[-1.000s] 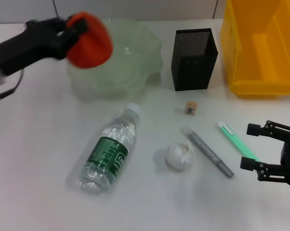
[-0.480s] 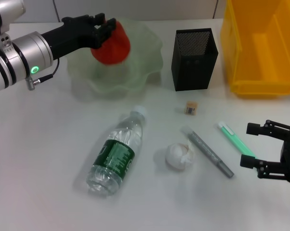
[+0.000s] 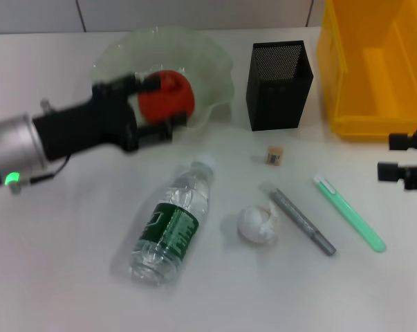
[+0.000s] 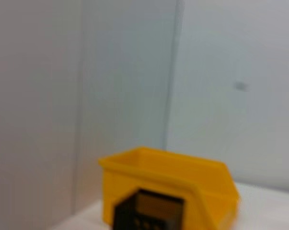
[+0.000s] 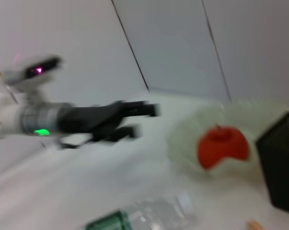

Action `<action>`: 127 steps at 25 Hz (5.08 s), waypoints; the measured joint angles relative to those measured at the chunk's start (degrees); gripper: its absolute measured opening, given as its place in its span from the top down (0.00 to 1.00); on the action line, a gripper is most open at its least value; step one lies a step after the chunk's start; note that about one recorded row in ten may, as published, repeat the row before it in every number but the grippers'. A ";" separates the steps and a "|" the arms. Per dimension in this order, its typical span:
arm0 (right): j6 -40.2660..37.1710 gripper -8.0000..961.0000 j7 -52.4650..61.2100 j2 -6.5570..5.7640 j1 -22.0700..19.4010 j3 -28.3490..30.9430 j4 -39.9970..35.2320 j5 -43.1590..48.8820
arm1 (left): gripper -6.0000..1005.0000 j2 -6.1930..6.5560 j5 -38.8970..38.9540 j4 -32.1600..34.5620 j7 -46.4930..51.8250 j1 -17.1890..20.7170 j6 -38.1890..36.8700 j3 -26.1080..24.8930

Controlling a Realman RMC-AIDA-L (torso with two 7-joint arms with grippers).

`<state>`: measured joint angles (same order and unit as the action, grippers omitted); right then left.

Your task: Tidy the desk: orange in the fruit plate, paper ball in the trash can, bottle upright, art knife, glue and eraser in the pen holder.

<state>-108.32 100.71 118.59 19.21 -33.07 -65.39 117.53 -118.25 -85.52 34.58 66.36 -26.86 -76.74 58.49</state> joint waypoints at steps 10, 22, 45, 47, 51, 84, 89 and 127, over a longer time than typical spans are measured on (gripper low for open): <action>-2.99 0.13 24.35 0.43 13.05 -28.77 -22.48 14.82 | 0.17 -0.01 -0.46 4.21 -3.21 9.82 -2.12 3.20; 12.73 0.13 31.10 0.94 22.60 -53.95 -9.07 21.81 | 0.17 0.31 -0.58 4.02 -3.16 11.10 -2.04 -0.96; 24.29 0.29 34.10 1.13 28.04 -63.15 5.95 20.66 | 0.17 0.03 -0.38 3.99 -4.12 11.69 -2.01 -2.62; 22.72 0.34 34.76 0.93 27.33 -61.93 4.21 20.71 | 0.17 0.03 -0.36 4.00 -4.13 11.68 -2.01 -2.92; 15.84 0.40 36.29 0.69 24.02 -49.12 -8.60 24.67 | 0.17 0.05 -0.34 4.14 -4.14 11.56 -2.21 -3.22; 40.96 0.21 27.10 0.46 9.89 -20.86 -13.60 16.69 | 0.17 -0.13 -0.06 4.42 -2.26 10.79 -3.87 -3.07; 38.91 0.13 3.95 0.83 -4.04 -24.63 -13.01 -12.23 | 0.17 -0.73 -0.55 24.08 15.73 16.91 -2.35 4.31; 21.19 0.12 -40.90 0.51 -12.16 -25.83 25.38 -24.88 | 0.18 -0.93 -55.94 45.17 97.78 5.70 23.74 46.34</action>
<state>-87.13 59.81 119.09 7.05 -58.89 -40.01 92.65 -119.18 -141.45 79.75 164.14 -21.16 -53.00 104.83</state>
